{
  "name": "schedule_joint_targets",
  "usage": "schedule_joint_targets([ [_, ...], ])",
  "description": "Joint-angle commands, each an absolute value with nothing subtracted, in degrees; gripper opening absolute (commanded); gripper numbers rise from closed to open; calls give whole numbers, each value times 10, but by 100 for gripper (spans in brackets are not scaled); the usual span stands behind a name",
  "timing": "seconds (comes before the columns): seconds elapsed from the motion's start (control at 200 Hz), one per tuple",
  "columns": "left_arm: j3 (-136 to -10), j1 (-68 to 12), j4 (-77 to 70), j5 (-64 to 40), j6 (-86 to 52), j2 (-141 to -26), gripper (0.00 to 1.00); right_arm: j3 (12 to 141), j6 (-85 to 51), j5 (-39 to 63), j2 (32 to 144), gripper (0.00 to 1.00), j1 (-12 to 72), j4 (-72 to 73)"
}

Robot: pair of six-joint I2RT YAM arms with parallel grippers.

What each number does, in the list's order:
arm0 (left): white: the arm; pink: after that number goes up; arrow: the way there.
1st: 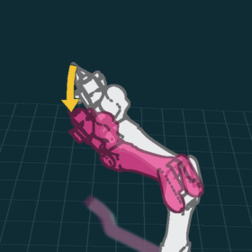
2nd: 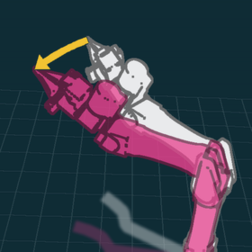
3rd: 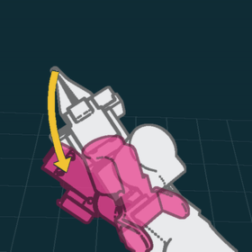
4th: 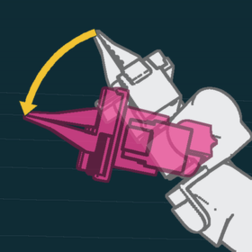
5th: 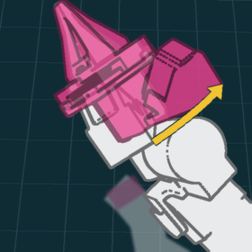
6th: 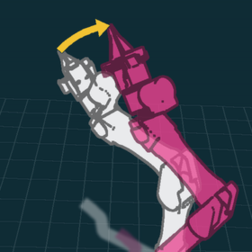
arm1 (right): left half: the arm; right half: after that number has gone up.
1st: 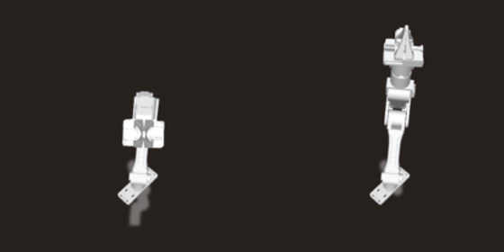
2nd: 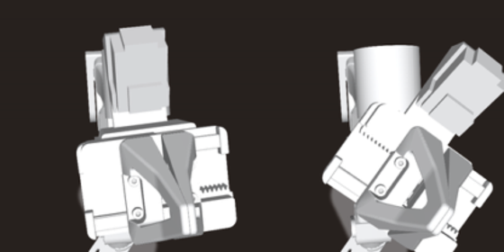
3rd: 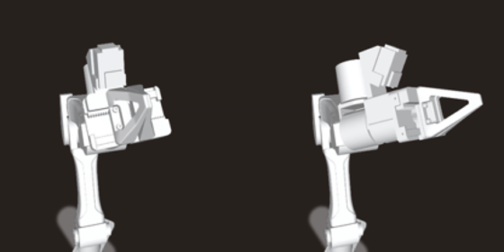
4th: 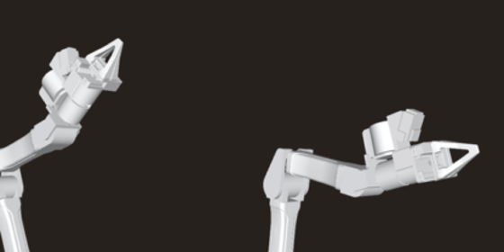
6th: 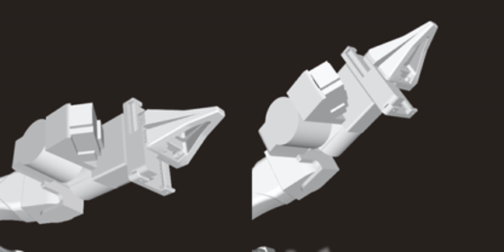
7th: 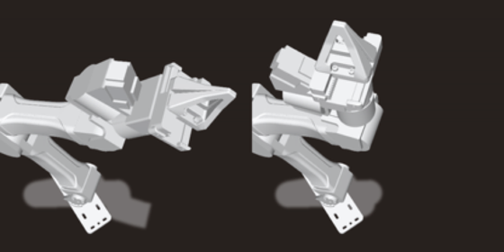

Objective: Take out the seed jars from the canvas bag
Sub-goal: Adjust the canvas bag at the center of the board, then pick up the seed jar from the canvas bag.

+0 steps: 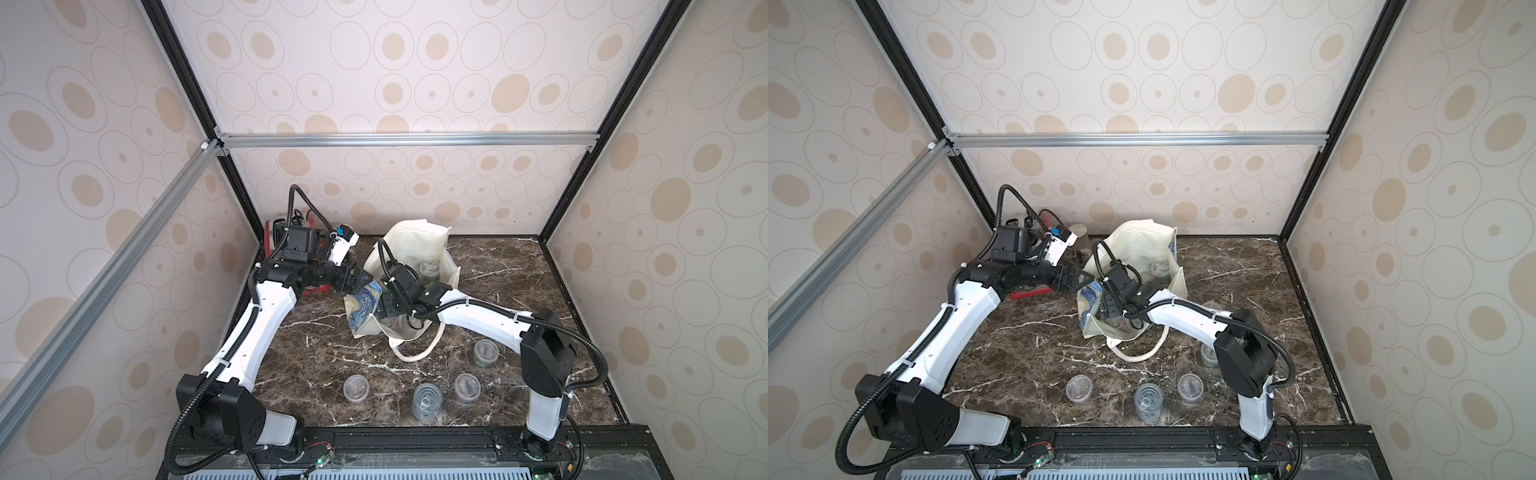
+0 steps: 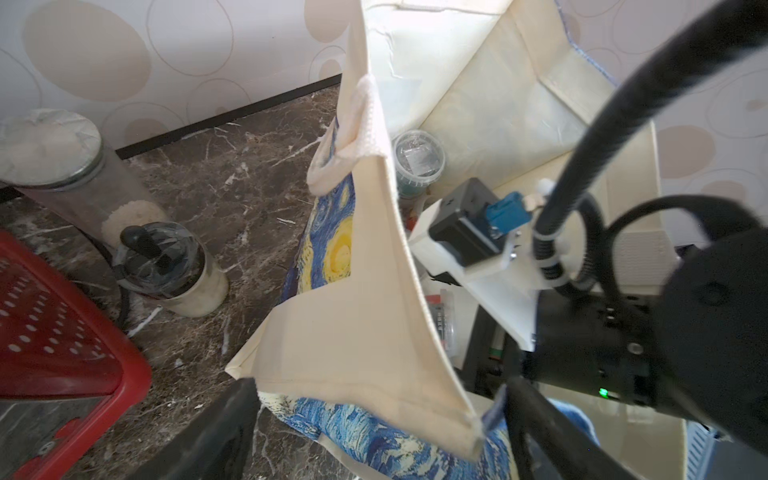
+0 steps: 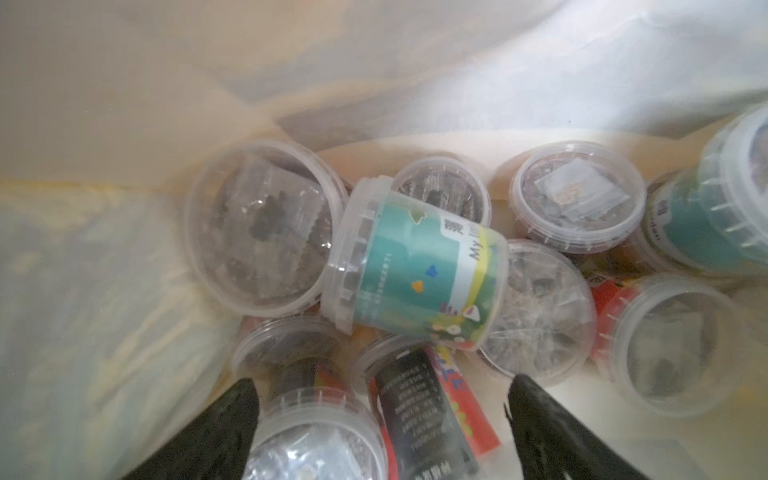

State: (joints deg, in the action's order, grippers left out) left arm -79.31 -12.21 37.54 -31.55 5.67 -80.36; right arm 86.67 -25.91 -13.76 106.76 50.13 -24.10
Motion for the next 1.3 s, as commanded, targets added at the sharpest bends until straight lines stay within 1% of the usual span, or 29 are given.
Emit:
schedule_joint_targets([
  [0.0, -785, -133, 374, -235, 77, -811, 93, 860, -273, -145, 1030, 98, 505, -244],
  [0.18, -745, -134, 379, -239, 129, -782, 94, 856, -272, -148, 1007, 98, 502, -239],
  [0.32, -728, -134, 397, -266, 160, -758, 96, 856, -267, -120, 1005, 97, 488, -238],
  [0.35, -725, -134, 402, -287, 168, -752, 97, 858, -264, -117, 1007, 97, 485, -239],
  [0.415, -719, -134, 409, -299, 182, -743, 97, 867, -260, -116, 1015, 96, 480, -250],
  [0.595, -686, -134, 425, -309, 218, -725, 98, 893, -253, -67, 1047, 96, 471, -258],
  [0.815, -685, -134, 446, -326, 239, -713, 98, 923, -186, -90, 1098, 96, 467, -256],
  [0.955, -720, -134, 468, -360, 216, -713, 98, 944, -199, -82, 1116, 96, 466, -272],
  [1.091, -748, -134, 461, -410, 149, -718, 98, 931, -225, -65, 1098, 97, 466, -266],
  [1.191, -764, -134, 448, -452, 100, -726, 98, 918, -237, -34, 1084, 97, 466, -262],
  [1.296, -784, -134, 434, -464, 51, -739, 98, 904, -252, -25, 1073, 96, 466, -259],
])
